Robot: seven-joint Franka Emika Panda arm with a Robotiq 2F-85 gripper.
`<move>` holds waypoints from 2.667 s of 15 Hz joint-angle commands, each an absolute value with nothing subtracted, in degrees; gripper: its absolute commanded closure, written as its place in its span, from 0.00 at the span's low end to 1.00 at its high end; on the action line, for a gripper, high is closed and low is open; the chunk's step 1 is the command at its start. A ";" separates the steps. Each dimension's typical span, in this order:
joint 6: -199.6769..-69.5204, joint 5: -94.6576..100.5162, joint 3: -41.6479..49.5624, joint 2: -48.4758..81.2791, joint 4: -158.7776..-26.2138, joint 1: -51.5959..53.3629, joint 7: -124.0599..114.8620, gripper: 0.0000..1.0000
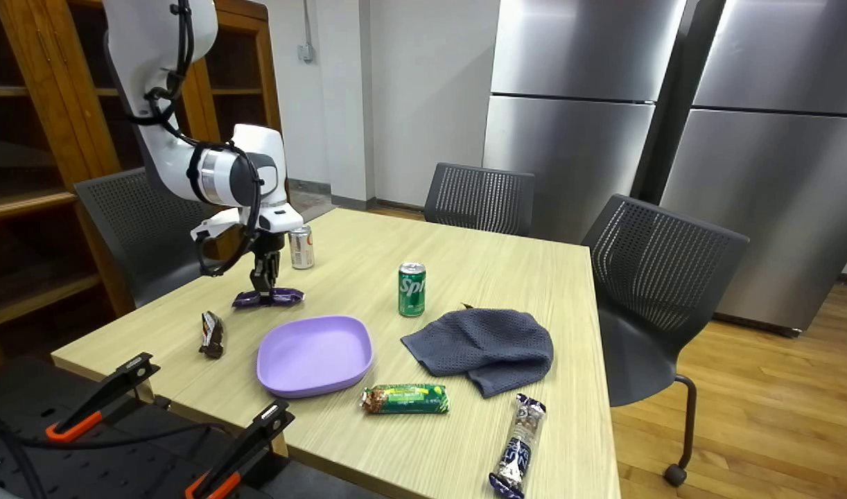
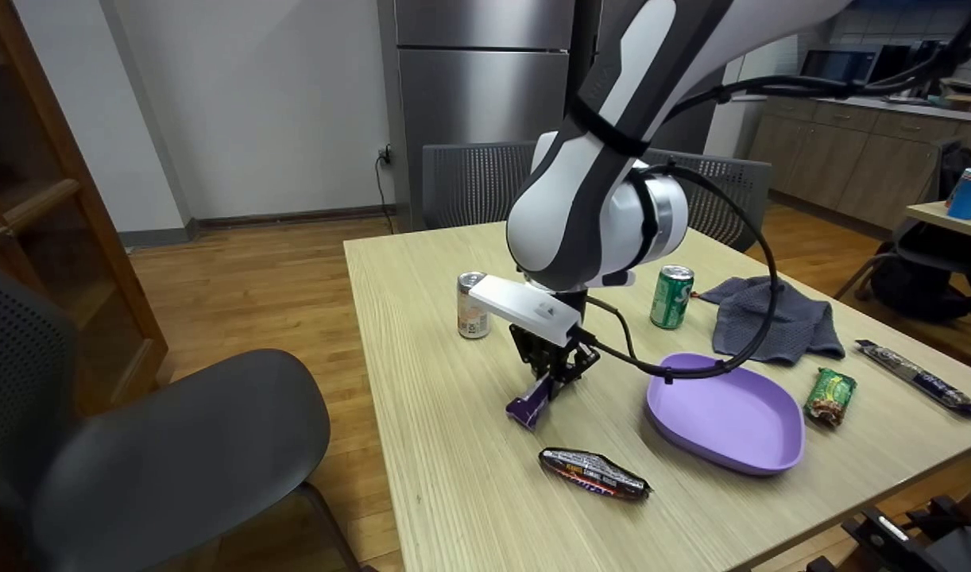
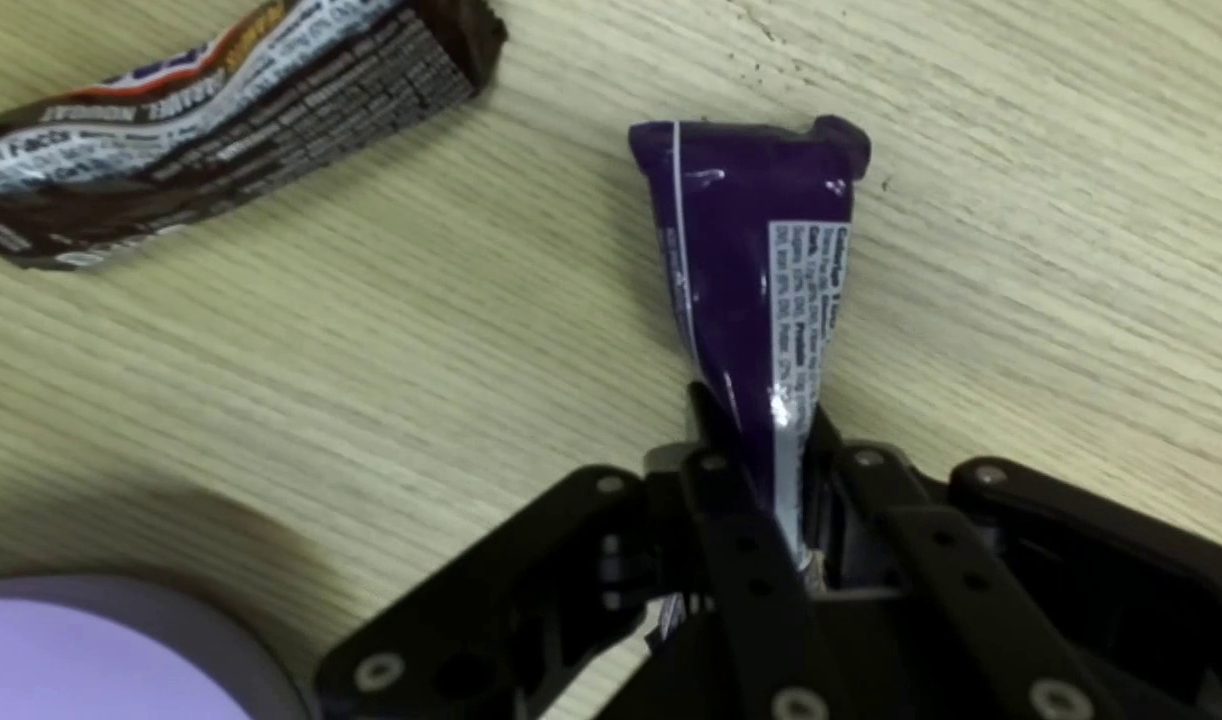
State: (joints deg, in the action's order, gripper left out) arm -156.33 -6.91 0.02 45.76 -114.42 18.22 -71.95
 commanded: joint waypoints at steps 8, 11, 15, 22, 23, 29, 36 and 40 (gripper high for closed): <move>-155.97 -6.22 5.00 38.12 -119.48 21.05 -72.58 0.96; -154.81 -5.71 4.70 35.76 -121.46 19.86 -70.60 0.96; -153.47 -4.46 5.04 32.49 -124.98 18.67 -67.77 0.96; -152.50 0.34 7.81 28.91 -130.19 16.98 -63.84 0.96; -152.51 0.75 8.11 28.61 -130.71 16.73 -63.29 0.96; -152.52 2.00 8.91 28.28 -132.97 14.15 -57.83 0.96; -151.03 2.70 9.96 29.13 -133.47 14.05 -53.85 0.96; -149.30 3.11 10.09 29.87 -133.10 13.76 -53.09 0.96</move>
